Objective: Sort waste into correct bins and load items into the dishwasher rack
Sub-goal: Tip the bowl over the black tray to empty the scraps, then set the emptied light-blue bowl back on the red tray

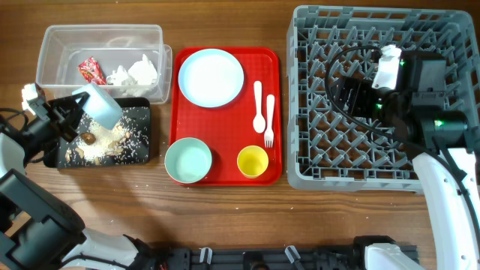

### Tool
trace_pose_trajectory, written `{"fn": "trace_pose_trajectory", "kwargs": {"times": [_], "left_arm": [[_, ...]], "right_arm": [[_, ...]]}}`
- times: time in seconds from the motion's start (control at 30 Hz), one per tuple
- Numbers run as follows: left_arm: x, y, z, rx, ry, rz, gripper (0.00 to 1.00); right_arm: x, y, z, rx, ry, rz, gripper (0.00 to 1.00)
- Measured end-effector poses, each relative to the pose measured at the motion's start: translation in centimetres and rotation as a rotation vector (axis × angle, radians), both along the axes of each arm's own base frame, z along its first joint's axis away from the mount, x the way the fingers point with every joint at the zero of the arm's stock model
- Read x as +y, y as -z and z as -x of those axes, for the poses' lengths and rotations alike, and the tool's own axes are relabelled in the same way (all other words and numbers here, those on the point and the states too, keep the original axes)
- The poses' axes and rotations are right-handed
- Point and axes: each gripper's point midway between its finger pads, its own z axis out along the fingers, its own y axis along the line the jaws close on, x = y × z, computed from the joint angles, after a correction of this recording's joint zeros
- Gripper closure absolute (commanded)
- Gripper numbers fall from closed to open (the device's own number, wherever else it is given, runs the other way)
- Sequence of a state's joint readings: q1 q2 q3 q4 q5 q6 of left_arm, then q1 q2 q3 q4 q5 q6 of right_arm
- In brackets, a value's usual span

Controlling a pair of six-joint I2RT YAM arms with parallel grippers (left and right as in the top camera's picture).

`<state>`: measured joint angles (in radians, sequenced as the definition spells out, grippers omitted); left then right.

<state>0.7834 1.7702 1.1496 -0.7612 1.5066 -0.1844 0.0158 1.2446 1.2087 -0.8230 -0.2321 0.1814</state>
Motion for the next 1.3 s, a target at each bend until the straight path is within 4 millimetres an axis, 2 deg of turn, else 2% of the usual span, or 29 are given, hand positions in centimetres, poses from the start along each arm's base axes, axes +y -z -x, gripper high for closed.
{"fn": "trace_pose_trajectory", "kwargs": {"times": [0.13, 0.43, 0.8, 0.97, 1.1, 1.2, 1.3], "left_arm": [[0.6, -0.2, 0.3, -0.001, -0.019, 0.017, 0.96], [3.6, 0.2, 1.9, 0.053, -0.12, 0.056, 0.96], [3.5, 0.9, 2.4, 0.124, -0.132, 0.071, 0.96], [2.6, 1.3, 3.1, 0.205, -0.127, 0.132, 0.96], [1.8, 1.2, 2.9, 0.195, -0.103, 0.108, 0.96], [0.3, 1.0, 2.3, 0.181, -0.057, 0.056, 0.96], [-2.5, 1.0, 1.3, 0.202, 0.026, -0.029, 0.96]], "right_arm": [[0.0, 0.0, 0.0, 0.0, 0.0, 0.0, 0.0], [0.0, 0.0, 0.0, 0.0, 0.0, 0.0, 0.0], [0.0, 0.0, 0.0, 0.001, 0.0, 0.0, 0.0], [0.0, 0.0, 0.0, 0.002, 0.0, 0.0, 0.0], [0.0, 0.0, 0.0, 0.003, 0.0, 0.0, 0.0], [0.0, 0.0, 0.0, 0.0, 0.0, 0.0, 0.0], [0.0, 0.0, 0.0, 0.0, 0.0, 0.0, 0.0]]}}
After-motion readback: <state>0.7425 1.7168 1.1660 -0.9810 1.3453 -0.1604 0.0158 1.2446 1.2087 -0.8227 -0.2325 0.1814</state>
